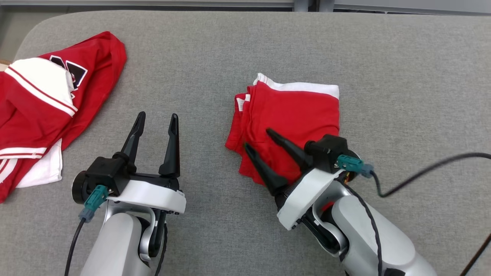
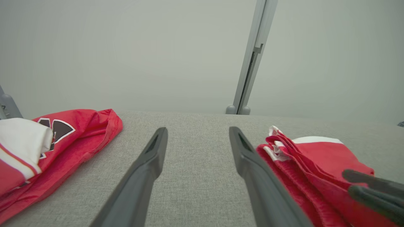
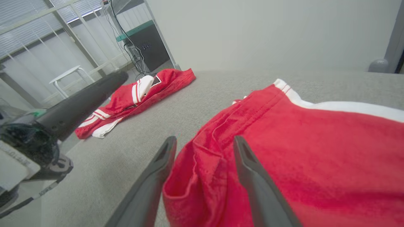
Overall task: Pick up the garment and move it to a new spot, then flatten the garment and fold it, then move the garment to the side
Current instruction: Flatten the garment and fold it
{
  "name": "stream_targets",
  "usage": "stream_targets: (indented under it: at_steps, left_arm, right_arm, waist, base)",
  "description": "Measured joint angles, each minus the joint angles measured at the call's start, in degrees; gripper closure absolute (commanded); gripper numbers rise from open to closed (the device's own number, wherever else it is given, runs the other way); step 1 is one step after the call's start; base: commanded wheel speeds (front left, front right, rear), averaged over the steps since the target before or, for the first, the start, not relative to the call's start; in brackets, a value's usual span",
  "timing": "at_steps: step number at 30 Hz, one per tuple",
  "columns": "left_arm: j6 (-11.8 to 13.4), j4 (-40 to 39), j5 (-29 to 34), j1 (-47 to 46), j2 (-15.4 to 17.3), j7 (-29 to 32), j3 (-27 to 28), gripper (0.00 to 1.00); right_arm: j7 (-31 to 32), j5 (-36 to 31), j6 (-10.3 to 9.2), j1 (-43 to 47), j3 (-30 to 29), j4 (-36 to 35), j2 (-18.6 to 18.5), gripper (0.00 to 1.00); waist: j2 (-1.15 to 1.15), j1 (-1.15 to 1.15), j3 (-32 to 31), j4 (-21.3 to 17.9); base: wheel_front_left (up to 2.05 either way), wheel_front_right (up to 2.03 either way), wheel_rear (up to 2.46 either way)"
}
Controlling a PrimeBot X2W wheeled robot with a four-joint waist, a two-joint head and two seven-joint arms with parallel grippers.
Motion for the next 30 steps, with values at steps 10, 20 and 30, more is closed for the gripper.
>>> stream_targets:
  at_steps: [10, 20, 30]
  left_arm:
    - [0.05, 0.32, 0.90, 0.08, -0.01, 0.01, 0.67, 0.00]
    - [0.05, 0.77, 2.00, 1.22, 1.23, 0.00, 1.41, 0.00]
    - [0.15, 1.65, 1.99, 2.49, 1.74, 0.01, 1.18, 0.00]
  right_arm:
    - [-6.80, 1.87, 0.00, 0.72, -7.66, -8.66, -4.86, 0.00]
    - [-7.99, -4.48, 0.00, 12.30, -28.95, -11.61, -6.83, 0.00]
    - [-3.13, -10.27, 0.00, 21.38, -38.05, -18.57, -5.15, 0.00]
  waist:
    - [0.00, 0.00, -1.02, -2.43]
    - [0.00, 0.00, -2.48, -5.03]
    - [0.00, 0.00, -4.23, -6.28]
  base:
    - [0.00, 0.00, 0.00]
    - [0.00, 0.00, 0.00]
    - [0.00, 0.00, 0.00]
